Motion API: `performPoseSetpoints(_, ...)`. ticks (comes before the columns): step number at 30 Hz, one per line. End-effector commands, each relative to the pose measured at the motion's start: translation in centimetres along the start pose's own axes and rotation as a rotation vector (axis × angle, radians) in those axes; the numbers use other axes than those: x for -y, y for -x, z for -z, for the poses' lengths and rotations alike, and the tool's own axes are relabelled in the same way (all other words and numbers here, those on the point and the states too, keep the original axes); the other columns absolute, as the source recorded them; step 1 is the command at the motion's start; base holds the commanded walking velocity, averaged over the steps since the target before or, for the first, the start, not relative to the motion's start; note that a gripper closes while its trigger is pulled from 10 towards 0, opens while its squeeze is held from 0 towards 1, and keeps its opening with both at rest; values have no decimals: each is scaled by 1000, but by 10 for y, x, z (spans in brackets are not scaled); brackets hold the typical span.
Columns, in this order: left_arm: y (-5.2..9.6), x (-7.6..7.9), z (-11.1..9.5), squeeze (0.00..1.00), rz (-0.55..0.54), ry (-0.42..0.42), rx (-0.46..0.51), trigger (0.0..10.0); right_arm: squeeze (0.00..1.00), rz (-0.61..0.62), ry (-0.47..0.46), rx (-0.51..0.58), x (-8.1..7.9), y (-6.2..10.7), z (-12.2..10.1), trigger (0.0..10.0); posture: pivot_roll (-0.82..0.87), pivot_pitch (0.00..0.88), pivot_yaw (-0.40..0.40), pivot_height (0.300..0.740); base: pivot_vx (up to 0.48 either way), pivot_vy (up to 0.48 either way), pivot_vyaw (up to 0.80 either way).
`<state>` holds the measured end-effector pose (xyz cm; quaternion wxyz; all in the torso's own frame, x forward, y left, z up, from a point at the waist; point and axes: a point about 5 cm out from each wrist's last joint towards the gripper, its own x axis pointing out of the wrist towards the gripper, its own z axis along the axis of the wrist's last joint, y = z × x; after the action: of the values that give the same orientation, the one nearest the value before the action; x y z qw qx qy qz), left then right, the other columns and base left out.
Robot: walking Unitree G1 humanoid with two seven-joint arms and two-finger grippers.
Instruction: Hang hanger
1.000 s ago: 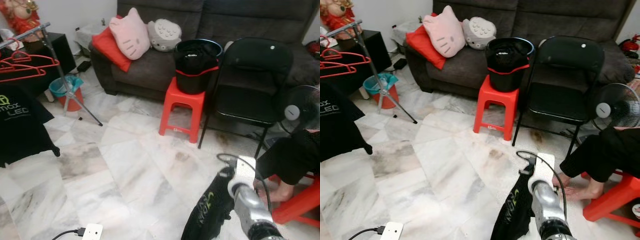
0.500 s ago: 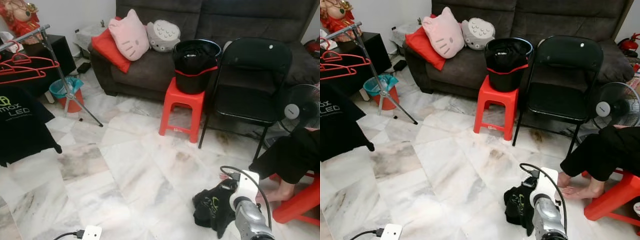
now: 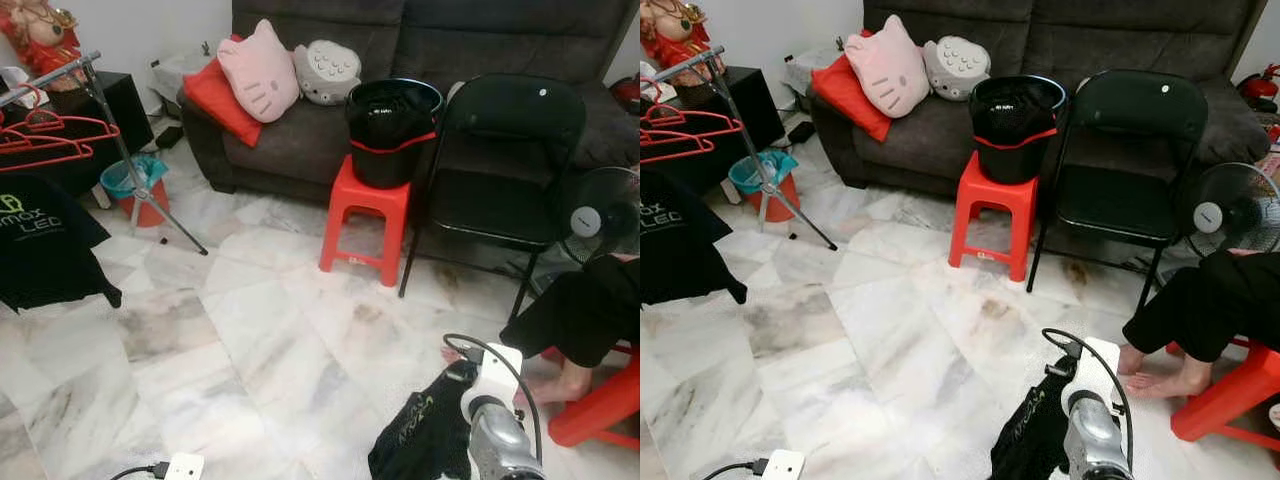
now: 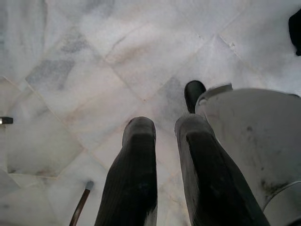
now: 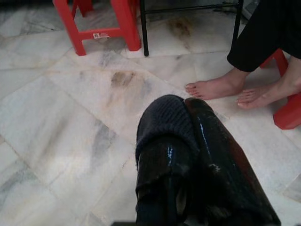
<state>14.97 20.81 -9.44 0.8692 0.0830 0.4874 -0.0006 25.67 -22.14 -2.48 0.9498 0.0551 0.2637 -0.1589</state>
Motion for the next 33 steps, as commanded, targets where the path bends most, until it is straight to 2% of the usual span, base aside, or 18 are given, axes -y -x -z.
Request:
performPoseSetpoints(1, 0, -3, -2, 0, -8, -13, 5, 10000, 0, 3, -11, 68, -1, -4, -17, 10000, 20, 0, 7, 740, 296, 0, 581)
performPoseSetpoints(5, -1, -3, -4, 0, -12, -8, 6, 10000, 0, 11, -1, 81, 1, -5, -20, 10000, 21, 0, 4, 740, 279, 0, 745)
performPoseSetpoints(33, -1, -3, -4, 0, -12, -7, 4, 10000, 0, 33, 13, 163, 4, -8, -37, 10000, 16, 0, 0, 740, 0, 0, 787)
